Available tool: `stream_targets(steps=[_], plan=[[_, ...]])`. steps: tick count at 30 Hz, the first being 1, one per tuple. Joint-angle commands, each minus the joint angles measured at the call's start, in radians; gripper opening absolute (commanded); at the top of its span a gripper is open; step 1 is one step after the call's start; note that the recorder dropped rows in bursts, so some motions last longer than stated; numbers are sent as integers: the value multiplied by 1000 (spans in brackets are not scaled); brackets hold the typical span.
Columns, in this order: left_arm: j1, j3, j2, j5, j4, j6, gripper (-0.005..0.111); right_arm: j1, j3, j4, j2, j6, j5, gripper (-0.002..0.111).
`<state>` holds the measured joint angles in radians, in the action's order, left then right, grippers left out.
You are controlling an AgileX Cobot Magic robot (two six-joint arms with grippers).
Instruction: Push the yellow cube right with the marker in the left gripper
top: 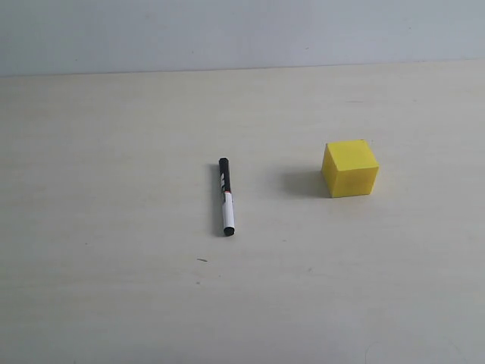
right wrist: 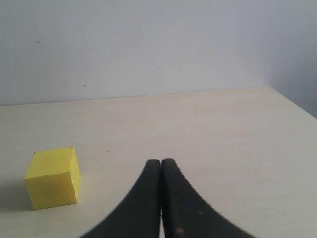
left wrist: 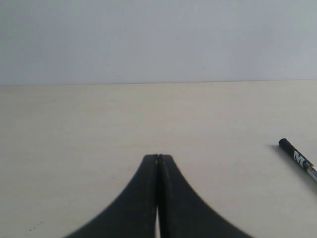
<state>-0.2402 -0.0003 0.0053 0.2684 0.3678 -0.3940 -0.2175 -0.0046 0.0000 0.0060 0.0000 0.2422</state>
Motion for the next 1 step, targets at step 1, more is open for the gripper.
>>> stream_targets(steps=[1], plan=[[3, 0, -5, -1, 3, 3, 0, -4, 5, 0, -3, 0, -3, 0]])
